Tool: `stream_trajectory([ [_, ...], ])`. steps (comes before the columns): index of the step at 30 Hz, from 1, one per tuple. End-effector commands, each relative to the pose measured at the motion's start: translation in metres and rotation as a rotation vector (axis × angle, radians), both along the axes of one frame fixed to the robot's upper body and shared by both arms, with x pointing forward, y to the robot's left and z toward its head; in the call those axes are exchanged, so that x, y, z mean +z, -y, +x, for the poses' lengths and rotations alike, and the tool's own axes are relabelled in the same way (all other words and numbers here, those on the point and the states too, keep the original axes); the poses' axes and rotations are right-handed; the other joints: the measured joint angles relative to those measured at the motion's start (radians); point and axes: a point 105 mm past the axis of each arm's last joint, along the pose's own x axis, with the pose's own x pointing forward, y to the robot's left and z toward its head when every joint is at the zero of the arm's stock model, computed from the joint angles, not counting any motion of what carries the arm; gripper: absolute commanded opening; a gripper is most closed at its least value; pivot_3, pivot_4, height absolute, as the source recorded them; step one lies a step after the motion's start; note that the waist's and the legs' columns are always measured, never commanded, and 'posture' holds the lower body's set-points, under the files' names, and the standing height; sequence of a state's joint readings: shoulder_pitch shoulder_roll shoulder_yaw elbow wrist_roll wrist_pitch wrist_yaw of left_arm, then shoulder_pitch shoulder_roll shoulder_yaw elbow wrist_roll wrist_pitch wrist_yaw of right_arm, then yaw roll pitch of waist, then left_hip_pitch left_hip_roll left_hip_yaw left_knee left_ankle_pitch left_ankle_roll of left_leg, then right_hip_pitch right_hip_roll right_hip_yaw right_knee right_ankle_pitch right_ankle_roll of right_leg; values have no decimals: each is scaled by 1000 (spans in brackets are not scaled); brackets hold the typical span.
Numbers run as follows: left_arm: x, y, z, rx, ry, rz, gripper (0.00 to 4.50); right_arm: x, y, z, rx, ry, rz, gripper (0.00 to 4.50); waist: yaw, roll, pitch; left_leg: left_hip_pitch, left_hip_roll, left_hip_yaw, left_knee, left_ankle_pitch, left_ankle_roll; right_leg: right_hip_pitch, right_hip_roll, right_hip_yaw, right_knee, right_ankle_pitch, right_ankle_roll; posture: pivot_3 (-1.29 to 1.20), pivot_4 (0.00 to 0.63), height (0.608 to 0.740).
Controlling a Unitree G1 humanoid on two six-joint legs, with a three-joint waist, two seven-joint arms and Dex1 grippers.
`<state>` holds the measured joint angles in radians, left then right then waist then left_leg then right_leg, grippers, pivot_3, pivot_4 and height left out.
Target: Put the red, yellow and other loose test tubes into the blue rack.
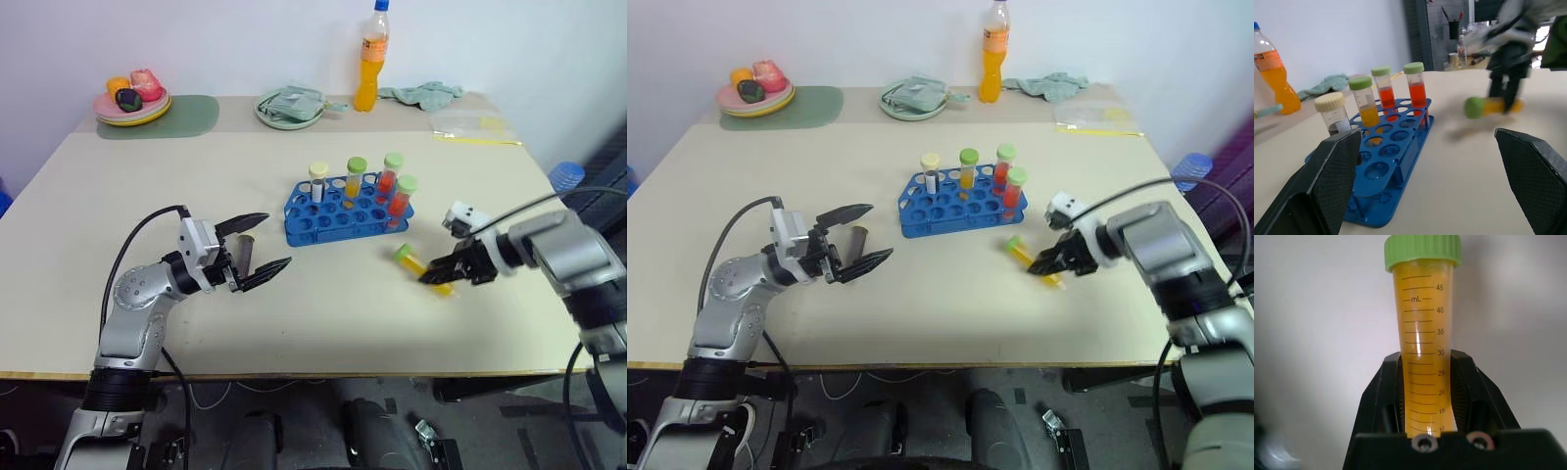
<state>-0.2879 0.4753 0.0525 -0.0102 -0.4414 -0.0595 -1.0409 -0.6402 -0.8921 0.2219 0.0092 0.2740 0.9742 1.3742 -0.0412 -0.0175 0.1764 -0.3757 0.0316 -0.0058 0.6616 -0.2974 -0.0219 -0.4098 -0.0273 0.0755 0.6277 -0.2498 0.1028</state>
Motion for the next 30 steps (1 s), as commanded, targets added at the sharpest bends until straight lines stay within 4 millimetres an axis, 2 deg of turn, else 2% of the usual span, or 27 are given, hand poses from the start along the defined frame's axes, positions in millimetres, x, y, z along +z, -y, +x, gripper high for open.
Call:
stream_trajectory([
  [1, 8, -1, 0, -1, 41, 5, 4500, 44, -27, -1, 71, 287, 200, 775, -3, -1, 0, 0, 0, 0, 1, 0, 0, 1, 0, 0, 0, 0, 0, 0, 150, 740],
  [3, 9, -2, 0, -2, 43, 7, 4500, 48, -34, 4, 16, 377, 249, 775, -3, -2, 0, 1, 0, 0, 1, 0, 0, 1, 1, 0, 0, 0, -1, 0, 150, 740],
  [5, 10, -3, 1, -1, 47, 10, 4500, 60, -45, 19, -68, 570, 376, 775, -3, -3, -1, 1, 0, 0, 1, 0, 0, 1, 1, 0, 0, -1, -1, 0, 150, 740],
  [7, 10, -4, 3, 1, 44, 3, 4500, 55, -52, 28, -151, 634, 436, 775, -2, -3, -1, 1, 0, 0, 1, 0, 0, 1, 1, 0, 0, -1, -2, 0, 150, 740],
  [9, 8, -5, 5, 2, 33, -2, 4500, 53, -64, 45, -313, 711, 568, 775, -2, -4, -1, 0, 0, 0, 1, 0, 0, 0, 1, 0, 1, 0, 0, 0, 150, 740],
  [13, 8, -8, 6, 0, 22, -9, 4500, 46, -81, 62, -439, 889, 577, 775, -2, -2, -1, 0, 0, 0, 1, 0, 0, 0, 1, 0, 1, 0, 0, 0, 150, 740],
  [17, 9, -10, 8, 1, 22, 4, 4500, 38, -91, 70, -472, 954, 564, 775, -1, -3, -1, 0, 0, 0, 1, 0, 0, 0, -1, 0, 1, 0, -1, 0, 150, 740],
  [22, 11, -11, 7, -5, 24, 14, 4500, 27, -78, 86, -555, 994, 522, 775, -4, -2, -1, 1, 0, 0, 1, 0, 0, 0, -1, 0, 2, 0, -1, 0, 150, 740],
  [30, 11, -16, 4, 9, 15, 34, 4500, 30, -76, 96, -629, 967, 583, 775, -5, -2, -1, 1, 0, 0, 0, 0, 0, 0, 0, 0, 2, 0, -1, 0, 150, 740],
])
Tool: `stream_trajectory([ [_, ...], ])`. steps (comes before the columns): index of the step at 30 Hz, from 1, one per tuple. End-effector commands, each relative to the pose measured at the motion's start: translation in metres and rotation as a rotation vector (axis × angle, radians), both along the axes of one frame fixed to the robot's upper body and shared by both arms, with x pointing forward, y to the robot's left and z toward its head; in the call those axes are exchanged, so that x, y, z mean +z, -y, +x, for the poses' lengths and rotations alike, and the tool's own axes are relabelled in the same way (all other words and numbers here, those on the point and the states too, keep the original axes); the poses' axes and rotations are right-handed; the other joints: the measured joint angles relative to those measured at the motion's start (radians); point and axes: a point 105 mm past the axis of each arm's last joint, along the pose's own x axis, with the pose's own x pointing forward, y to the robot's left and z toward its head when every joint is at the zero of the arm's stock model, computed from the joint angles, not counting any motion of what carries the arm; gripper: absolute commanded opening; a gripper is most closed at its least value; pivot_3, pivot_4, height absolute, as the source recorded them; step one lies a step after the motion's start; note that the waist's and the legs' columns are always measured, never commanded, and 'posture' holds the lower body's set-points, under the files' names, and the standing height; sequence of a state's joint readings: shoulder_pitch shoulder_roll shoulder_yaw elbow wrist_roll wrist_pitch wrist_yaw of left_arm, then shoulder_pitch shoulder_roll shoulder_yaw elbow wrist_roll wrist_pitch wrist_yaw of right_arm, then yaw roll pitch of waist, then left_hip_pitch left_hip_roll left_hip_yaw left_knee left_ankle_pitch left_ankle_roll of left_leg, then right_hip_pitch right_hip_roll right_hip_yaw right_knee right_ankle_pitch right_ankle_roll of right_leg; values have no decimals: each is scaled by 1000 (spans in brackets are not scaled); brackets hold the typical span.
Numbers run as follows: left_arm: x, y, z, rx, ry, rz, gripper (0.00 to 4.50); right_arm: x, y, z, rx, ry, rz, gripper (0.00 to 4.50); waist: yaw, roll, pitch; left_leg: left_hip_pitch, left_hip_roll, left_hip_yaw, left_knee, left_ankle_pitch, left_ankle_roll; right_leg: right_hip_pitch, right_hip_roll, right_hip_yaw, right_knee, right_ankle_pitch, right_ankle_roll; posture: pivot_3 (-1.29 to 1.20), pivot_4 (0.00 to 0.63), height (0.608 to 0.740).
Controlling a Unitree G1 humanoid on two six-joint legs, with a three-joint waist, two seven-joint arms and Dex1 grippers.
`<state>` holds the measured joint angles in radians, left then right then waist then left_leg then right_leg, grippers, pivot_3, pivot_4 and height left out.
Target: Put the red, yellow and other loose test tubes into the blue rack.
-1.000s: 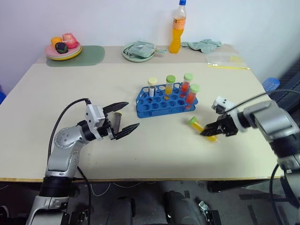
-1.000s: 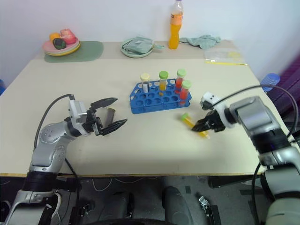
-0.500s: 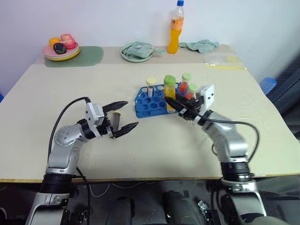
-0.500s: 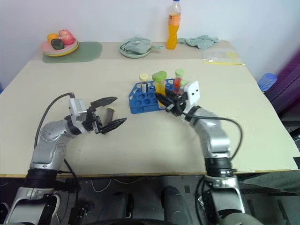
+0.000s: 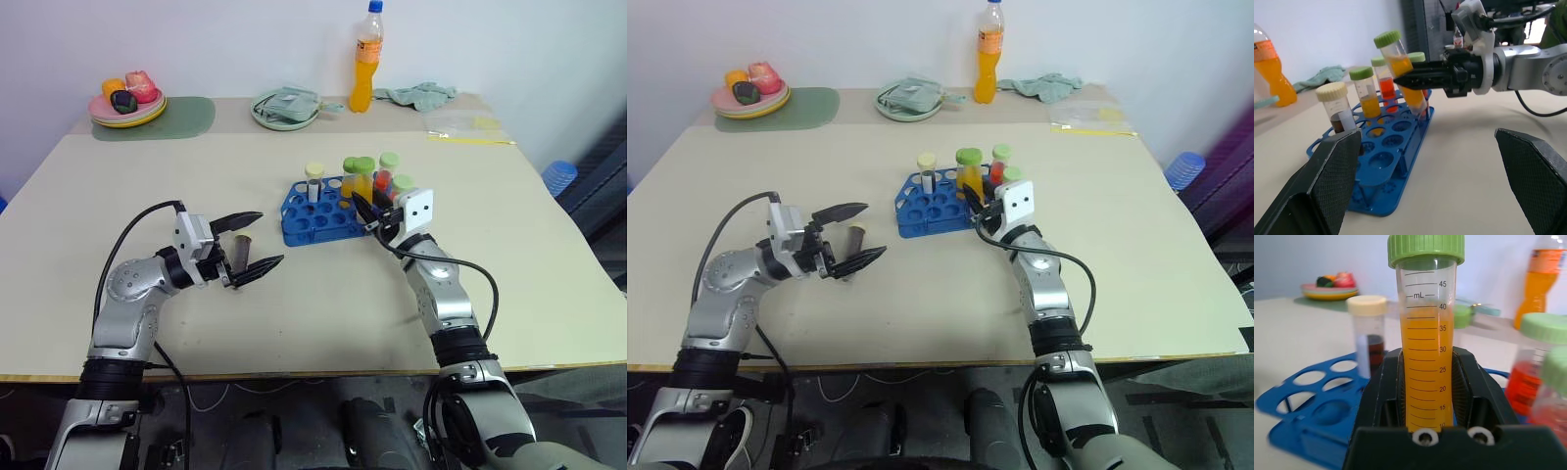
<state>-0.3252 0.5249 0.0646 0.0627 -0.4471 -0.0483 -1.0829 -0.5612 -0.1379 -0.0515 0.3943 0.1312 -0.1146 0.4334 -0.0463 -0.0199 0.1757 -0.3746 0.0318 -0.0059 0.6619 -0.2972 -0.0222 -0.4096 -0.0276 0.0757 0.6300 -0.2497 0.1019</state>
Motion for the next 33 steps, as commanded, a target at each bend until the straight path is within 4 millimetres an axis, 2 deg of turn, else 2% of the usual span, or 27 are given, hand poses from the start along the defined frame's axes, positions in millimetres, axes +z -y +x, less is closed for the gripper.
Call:
stream_trajectory([
  [1, 13, -3, -4, 1, 48, -9, 4500, 19, -5, 3, 4, 61, 33, 775, 0, 0, 0, 0, 0, 0, 0, 0, 0, 0, 0, 0, 0, 0, 0, 0, 150, 740],
  [10, 14, -2, -2, 6, 53, -10, 4500, 12, -18, 4, 20, 45, 29, 775, 1, 0, 0, 0, 0, 0, 0, 0, 0, 0, 0, 0, 0, 0, 0, 0, 150, 740],
  [25, 19, -4, -4, 6, 61, 5, 4500, 2, -2, 12, -59, 35, 41, 775, 1, 0, 0, 0, 0, 0, 0, 0, 0, 0, -1, 0, 0, 0, 0, 0, 150, 740],
  [33, 20, -4, -3, 4, 61, 11, 4500, 2, -7, 10, -50, -1, 188, 775, 0, 0, 0, 0, 0, 0, 0, 0, 0, 0, -1, 0, 0, 0, 0, 0, 150, 740],
])
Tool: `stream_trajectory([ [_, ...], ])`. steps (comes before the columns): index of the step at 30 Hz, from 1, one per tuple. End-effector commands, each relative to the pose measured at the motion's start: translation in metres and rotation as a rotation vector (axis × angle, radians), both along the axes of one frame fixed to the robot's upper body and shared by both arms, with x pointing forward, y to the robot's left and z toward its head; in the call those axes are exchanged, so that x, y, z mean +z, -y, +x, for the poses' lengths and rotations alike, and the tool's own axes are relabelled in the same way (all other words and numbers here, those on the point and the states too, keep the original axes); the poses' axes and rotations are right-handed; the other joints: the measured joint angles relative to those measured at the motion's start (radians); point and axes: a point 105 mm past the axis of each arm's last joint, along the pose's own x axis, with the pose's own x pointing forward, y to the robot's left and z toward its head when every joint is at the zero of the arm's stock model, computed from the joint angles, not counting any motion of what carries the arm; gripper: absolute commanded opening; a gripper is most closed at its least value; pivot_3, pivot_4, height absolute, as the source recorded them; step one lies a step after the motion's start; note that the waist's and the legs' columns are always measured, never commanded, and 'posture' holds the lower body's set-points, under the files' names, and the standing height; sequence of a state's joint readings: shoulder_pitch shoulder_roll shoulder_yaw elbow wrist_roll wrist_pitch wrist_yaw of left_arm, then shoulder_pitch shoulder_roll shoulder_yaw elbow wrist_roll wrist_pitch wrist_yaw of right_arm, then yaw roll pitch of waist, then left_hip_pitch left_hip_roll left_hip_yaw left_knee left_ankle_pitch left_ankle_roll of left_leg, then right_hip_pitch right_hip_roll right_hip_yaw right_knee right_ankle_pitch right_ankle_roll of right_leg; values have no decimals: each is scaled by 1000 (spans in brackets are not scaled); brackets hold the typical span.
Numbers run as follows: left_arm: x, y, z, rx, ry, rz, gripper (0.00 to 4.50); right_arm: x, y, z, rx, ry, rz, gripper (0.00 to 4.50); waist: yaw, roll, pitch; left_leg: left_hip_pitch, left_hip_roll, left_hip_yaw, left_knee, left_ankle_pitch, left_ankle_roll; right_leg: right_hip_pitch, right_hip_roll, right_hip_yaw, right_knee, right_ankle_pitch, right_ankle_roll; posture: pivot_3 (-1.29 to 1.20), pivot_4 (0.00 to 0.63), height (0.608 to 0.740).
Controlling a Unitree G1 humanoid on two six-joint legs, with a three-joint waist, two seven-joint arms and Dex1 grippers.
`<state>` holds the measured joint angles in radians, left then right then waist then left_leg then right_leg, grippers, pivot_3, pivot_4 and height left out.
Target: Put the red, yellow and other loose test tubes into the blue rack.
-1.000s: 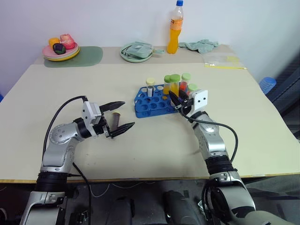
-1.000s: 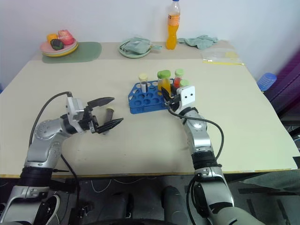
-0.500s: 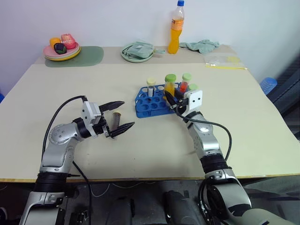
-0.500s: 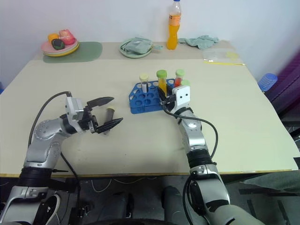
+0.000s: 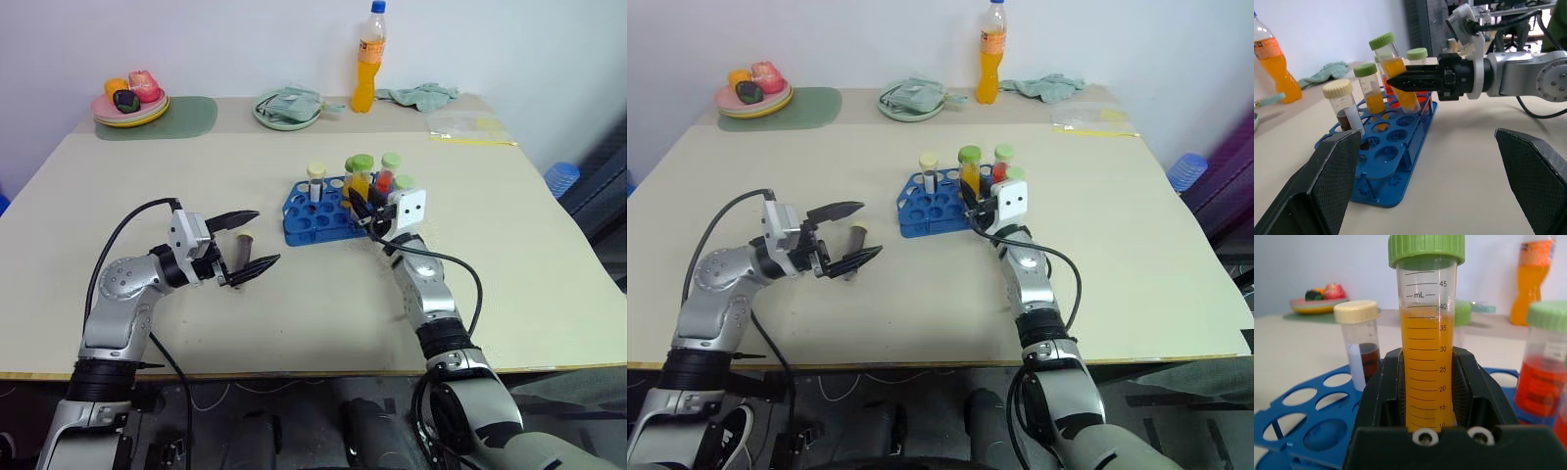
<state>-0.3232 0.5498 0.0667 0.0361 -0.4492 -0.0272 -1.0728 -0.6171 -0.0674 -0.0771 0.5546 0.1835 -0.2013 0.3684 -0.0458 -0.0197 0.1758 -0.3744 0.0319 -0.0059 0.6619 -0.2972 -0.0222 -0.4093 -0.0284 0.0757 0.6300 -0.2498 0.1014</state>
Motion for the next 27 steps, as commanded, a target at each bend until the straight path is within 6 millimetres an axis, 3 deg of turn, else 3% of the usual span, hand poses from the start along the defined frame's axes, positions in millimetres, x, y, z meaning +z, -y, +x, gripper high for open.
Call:
stream_trajectory([
  [1, 16, -2, -1, -4, 57, -11, 4500, 10, -2, -2, -6, 37, 43, 775, 0, 0, 0, 0, 0, 0, 0, 0, 0, 0, 0, 0, 0, 0, 0, 0, 150, 740],
  [12, 15, -1, -1, -7, 60, 0, 4500, 6, 5, -13, -40, 82, 46, 775, 1, 0, 0, 0, 0, 0, -1, 0, 0, 0, 0, 0, 0, 0, 0, 0, 150, 740],
  [22, 16, -1, 0, -7, 59, -5, 4500, 6, -6, -22, -76, 186, -5, 775, 0, 0, 0, 0, 0, 0, -1, 0, 0, 0, 0, 0, 0, 0, -1, 0, 150, 740],
  [27, 18, -2, 2, -5, 62, -2, 4500, -6, -10, -20, -106, 174, 11, 775, -1, 0, 0, 0, 0, 0, -1, 0, 0, 0, 0, 0, 0, -1, -2, 0, 150, 740],
])
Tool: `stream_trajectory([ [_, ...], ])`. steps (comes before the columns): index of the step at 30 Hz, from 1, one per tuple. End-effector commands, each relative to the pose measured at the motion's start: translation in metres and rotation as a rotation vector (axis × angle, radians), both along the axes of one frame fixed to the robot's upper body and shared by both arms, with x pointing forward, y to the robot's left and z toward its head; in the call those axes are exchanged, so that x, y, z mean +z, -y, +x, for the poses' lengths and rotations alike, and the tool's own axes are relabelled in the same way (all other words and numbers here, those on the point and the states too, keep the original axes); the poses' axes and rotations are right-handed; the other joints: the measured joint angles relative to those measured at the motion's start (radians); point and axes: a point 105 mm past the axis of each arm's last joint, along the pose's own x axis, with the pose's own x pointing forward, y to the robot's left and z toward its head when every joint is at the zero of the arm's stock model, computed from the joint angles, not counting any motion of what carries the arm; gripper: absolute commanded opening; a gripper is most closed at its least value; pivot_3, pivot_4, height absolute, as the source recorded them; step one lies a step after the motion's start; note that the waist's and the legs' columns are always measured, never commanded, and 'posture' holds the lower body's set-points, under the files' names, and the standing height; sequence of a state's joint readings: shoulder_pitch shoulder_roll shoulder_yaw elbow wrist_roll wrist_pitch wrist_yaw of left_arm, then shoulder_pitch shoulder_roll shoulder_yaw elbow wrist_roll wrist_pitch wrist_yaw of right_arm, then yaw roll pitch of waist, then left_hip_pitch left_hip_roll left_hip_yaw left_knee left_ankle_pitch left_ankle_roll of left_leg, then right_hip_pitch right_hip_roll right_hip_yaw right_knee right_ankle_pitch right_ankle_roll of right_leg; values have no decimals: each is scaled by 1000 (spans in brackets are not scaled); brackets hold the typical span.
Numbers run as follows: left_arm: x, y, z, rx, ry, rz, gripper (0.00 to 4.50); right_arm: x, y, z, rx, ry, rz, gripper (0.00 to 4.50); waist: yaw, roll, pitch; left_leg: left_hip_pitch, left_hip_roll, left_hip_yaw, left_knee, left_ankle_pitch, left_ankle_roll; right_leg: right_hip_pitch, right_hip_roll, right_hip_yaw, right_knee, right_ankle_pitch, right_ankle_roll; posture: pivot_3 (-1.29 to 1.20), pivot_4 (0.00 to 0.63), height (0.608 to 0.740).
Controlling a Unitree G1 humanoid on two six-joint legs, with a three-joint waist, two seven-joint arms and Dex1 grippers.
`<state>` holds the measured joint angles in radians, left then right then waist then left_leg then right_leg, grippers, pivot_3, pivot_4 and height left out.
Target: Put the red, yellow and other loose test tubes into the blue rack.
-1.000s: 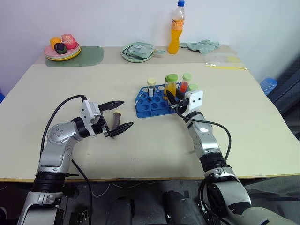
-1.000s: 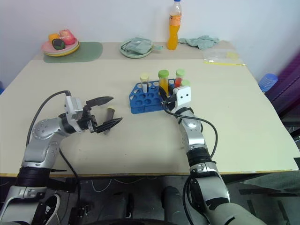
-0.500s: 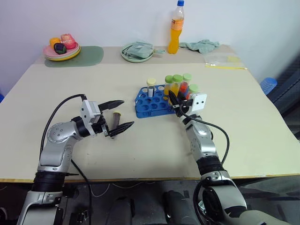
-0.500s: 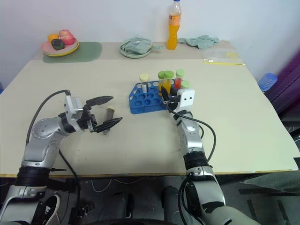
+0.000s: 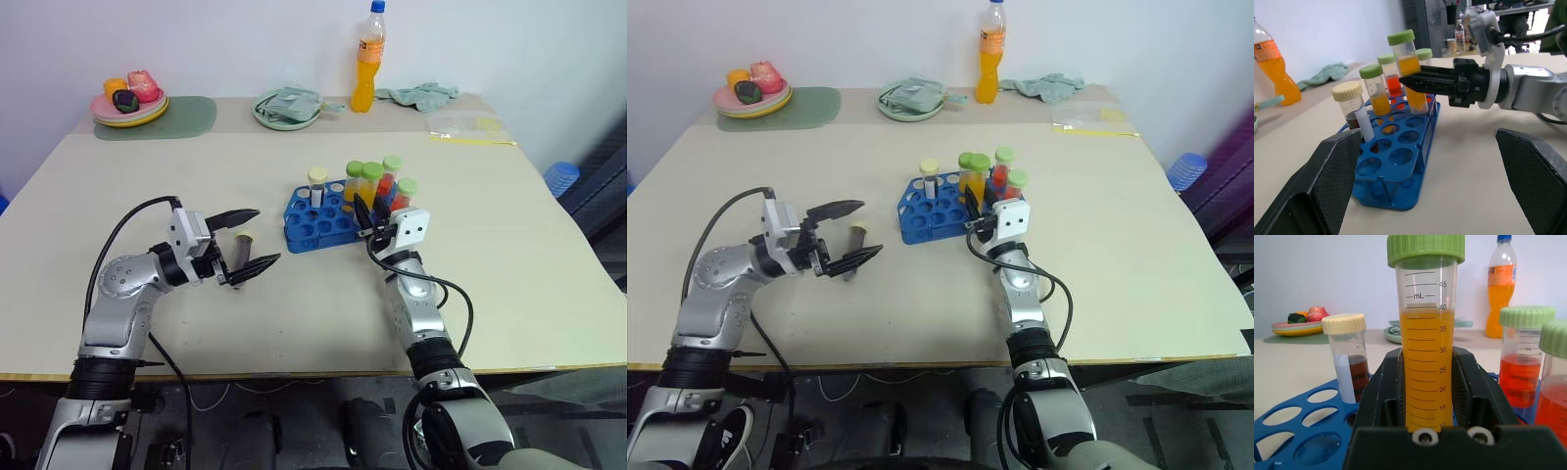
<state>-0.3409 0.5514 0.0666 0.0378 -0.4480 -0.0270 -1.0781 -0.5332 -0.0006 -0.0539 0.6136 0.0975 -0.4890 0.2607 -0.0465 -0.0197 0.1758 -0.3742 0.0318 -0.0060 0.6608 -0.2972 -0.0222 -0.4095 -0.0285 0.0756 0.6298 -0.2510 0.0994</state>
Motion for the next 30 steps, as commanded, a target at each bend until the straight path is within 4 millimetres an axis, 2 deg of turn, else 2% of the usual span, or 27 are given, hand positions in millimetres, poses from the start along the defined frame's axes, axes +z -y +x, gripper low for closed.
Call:
stream_trajectory([
  [1, 14, -3, 0, 4, 48, -6, 4500, 3, -6, -1, -6, 41, -8, 775, -1, 0, 0, 0, 0, 0, 0, 0, 0, 0, 0, 0, 0, 0, 0, 0, 150, 740],
  [5, 15, -5, 0, 9, 48, -3, 4500, -13, -12, -5, 13, 12, -25, 775, -1, 0, 0, 0, 0, 0, 0, 0, 0, 0, 0, 0, 0, 0, 0, 0, 150, 740],
  [8, 15, -5, 0, 12, 50, -3, 4500, -14, -12, -5, 4, 21, -46, 775, -2, 0, 0, 0, 0, 0, 0, 0, 0, 0, 0, 0, 0, 0, 0, 0, 150, 740],
  [15, 14, -5, 0, 16, 49, -7, 4500, 2, -7, -3, 15, 70, -33, 4203, -1, 0, 0, 1, 0, 0, 0, 0, 0, 0, 0, 0, 0, 0, 0, 0, 150, 740],
  [16, 14, -4, 0, 15, 50, -9, 4500, 4, -6, -4, 19, 81, -43, 4454, -1, 0, 0, 1, 0, 0, 0, 0, 0, 0, 0, 0, 0, 0, 0, 0, 150, 740],
  [22, 12, -2, 0, 13, 51, -14, 4500, 20, 0, -20, 114, 123, -129, 4454, 3, 0, 0, 0, 0, 0, 0, 0, 0, 0, 0, 0, 0, 0, 1, 0, 150, 740],
  [26, 9, 1, -1, 7, 48, -23, 4500, 29, 25, -42, 151, 99, -157, 4454, 5, 0, 0, 0, 0, 0, 0, 0, 0, 1, -1, 0, 0, 0, 0, 0, 150, 740],
  [30, 6, 6, -1, -7, 41, -33, 4500, 39, 59, -61, 124, 58, -215, 4454, 5, 0, 0, 0, 0, 0, 0, 0, 0, 0, -1, 1, -1, 0, -1, 0, 150, 740],
])
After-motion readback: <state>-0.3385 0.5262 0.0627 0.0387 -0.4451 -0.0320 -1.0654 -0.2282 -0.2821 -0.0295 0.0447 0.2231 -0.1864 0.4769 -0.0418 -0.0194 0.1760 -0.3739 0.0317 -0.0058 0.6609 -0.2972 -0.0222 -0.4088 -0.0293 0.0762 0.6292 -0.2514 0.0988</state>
